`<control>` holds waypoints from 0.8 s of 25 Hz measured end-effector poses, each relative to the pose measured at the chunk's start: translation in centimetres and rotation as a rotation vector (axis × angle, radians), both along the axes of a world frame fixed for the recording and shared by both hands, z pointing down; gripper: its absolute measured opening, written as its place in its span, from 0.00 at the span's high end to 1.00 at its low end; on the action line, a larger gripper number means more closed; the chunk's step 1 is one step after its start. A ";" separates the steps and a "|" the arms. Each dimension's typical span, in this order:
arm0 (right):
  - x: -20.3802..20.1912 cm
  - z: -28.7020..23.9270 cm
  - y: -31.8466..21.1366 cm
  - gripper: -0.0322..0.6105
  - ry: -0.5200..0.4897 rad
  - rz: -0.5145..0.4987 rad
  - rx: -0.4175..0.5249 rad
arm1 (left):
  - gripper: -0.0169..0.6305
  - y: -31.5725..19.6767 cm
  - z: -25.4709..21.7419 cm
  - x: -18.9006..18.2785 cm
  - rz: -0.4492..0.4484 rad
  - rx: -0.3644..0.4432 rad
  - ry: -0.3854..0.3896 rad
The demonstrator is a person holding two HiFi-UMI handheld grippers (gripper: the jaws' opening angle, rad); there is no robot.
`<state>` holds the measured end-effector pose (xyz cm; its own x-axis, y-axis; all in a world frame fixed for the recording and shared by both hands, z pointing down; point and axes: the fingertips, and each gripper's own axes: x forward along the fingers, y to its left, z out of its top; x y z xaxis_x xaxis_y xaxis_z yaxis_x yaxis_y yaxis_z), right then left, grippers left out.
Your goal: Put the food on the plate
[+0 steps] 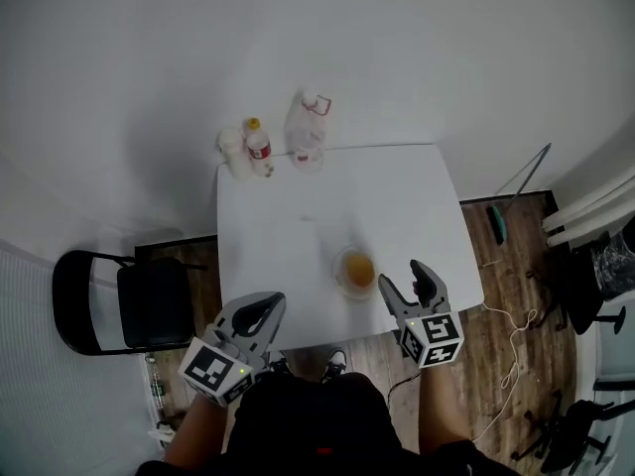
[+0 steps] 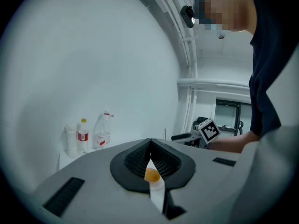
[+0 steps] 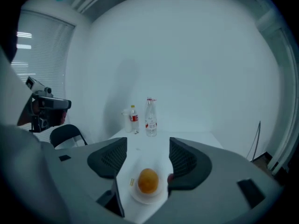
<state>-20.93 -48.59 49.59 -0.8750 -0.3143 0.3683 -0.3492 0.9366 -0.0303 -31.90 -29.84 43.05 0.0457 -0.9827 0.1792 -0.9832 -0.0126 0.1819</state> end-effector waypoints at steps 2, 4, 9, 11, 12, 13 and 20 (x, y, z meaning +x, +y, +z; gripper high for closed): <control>1.1 -2.8 0.5 0.56 -0.050 0.031 0.033 | 0.94 -0.2 -0.7 0.7 0.023 0.012 -0.009; 2.5 -5.5 0.8 0.61 -0.100 0.090 0.072 | 0.94 -0.4 -1.5 1.4 0.047 0.023 -0.023; 5.1 -11.2 2.4 0.86 -0.208 0.173 0.172 | 0.94 -0.9 -3.7 2.3 0.088 0.077 -0.061; 5.5 -13.5 3.6 0.90 -0.262 0.157 0.222 | 0.94 -1.0 -4.6 2.5 0.099 0.095 -0.073; 5.6 -14.5 4.3 0.91 -0.284 0.148 0.245 | 0.94 -1.1 -5.0 2.6 0.107 0.104 -0.081; 5.6 -15.3 4.8 0.91 -0.295 0.143 0.267 | 0.94 -1.1 -5.4 2.7 0.115 0.113 -0.087; 5.8 -16.5 7.0 0.91 -0.279 0.141 0.303 | 0.94 -0.4 -6.6 3.3 0.139 0.140 -0.099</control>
